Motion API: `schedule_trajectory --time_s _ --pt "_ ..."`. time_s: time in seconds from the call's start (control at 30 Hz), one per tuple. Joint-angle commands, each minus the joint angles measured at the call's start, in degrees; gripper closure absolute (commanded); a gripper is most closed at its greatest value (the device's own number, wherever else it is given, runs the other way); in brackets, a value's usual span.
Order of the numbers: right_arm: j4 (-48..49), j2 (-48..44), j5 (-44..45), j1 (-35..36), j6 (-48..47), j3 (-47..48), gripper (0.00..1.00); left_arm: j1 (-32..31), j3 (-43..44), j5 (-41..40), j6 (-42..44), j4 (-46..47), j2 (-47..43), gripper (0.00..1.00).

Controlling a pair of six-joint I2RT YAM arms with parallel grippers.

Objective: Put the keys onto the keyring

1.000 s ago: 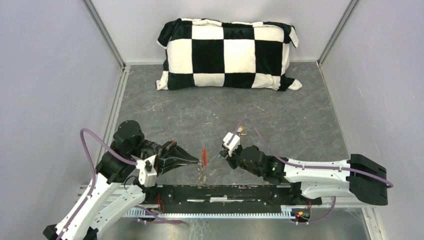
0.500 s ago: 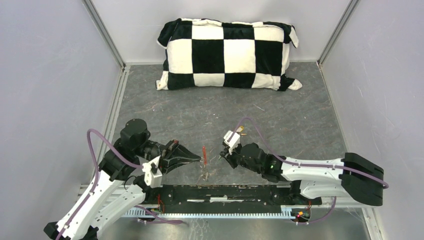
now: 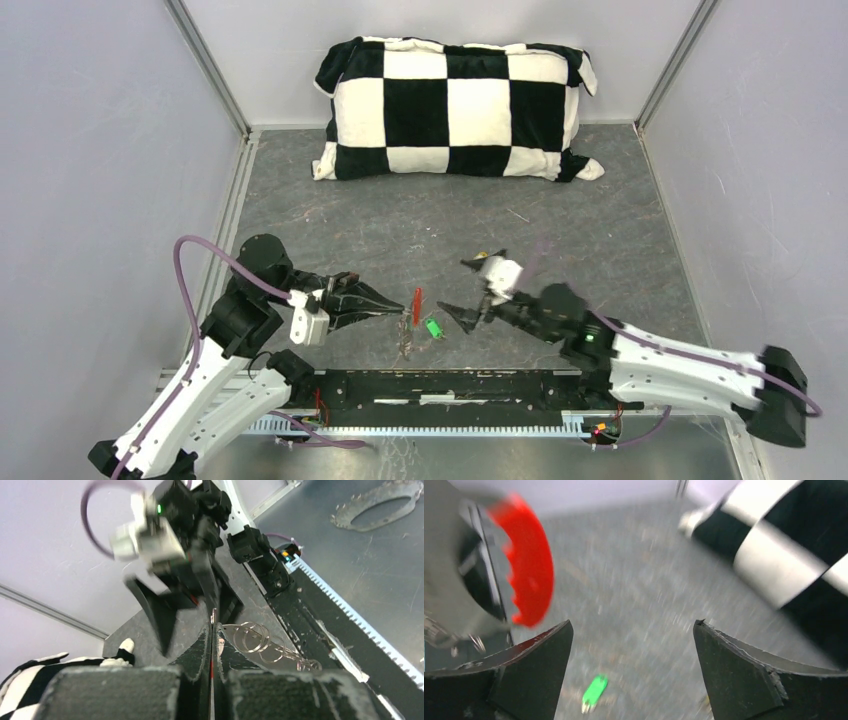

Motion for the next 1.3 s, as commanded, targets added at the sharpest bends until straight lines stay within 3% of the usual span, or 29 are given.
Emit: schedule_trajectory --time_s 0.0,0.17,0.27,0.53,0.83,1.27 --pt "7.48 -12.63 -6.96 0.00 -10.60 0.30 0.02 -0.10 -0.04 -1.25 -18.49 13.35 0.88 0.98" --pt "3.02 -9.93 -20.06 -0.06 -11.28 8.79 0.06 -0.18 -4.09 -4.84 -32.80 27.25 0.63 0.98" --pt "2.74 -7.69 -24.19 -0.12 -11.45 11.61 0.13 -0.15 -4.36 -5.84 -36.13 29.67 1.26 0.98" --pt "7.17 -3.81 -30.89 -0.07 -9.59 13.51 0.28 -0.15 -4.43 -6.47 -36.28 29.61 1.43 0.98" --pt "12.23 -2.83 -31.55 -0.10 -7.80 13.74 0.52 -0.09 -4.62 -5.87 -35.13 28.35 1.60 0.98" --pt "12.72 0.26 -31.57 -0.16 -6.80 15.76 0.62 -0.15 -4.29 -5.11 -34.54 27.85 2.23 0.98"
